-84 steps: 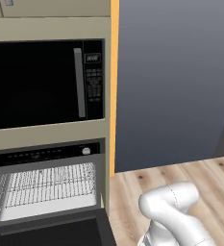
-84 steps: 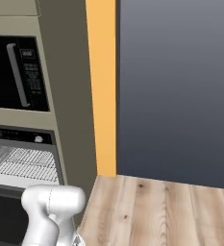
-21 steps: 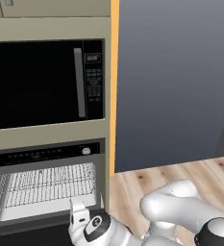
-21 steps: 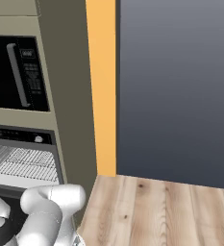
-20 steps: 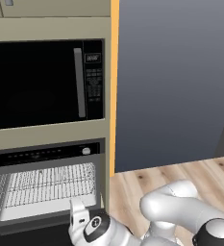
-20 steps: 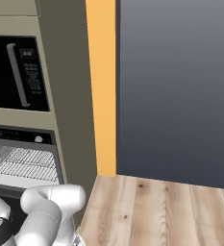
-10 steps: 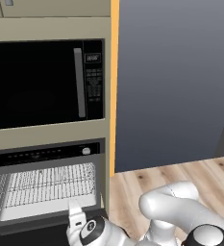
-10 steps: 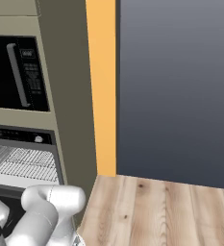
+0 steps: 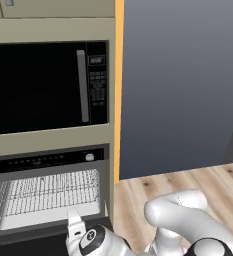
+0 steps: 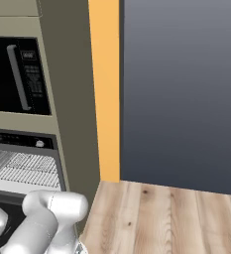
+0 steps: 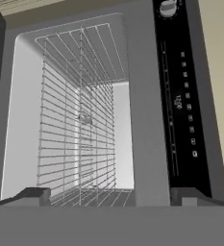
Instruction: Take the fish from the oven and place it on the plate on the counter.
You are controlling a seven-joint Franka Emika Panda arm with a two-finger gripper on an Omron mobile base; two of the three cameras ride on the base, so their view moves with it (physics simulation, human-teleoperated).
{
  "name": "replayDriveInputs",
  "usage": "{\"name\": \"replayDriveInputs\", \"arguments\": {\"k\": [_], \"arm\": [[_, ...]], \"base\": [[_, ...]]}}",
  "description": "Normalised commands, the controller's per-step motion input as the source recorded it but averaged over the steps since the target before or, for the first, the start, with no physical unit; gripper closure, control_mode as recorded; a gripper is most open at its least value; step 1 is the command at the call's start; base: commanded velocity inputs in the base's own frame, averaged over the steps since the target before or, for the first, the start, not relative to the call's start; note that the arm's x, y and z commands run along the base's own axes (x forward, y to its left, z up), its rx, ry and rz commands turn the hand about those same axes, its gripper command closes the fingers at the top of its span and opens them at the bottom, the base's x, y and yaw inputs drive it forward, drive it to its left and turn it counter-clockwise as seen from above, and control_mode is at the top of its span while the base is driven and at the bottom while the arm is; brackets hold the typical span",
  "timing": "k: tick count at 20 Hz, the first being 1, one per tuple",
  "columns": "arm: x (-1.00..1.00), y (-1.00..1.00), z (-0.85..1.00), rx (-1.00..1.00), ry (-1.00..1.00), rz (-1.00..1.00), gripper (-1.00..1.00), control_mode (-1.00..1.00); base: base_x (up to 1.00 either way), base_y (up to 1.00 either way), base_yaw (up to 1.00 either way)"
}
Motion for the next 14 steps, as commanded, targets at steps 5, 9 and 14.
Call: {"name": "replayDriveInputs", "arguments": {"k": [5, 9, 14], "arm": [[0.00, 0.20, -0.13, -0.03, 0.00, 0.00, -1.00, -1.00], [0.02, 0.18, -0.17, -0.04, 0.00, 0.00, -1.00, -1.00], [0.00, 0.10, -0.02, -0.01, 0.01, 0.00, -1.00, -1.00]], "base": [[0.00, 0.00, 0.00], [0.00, 0.00, 0.00], [0.00, 0.00, 0.00]]}}
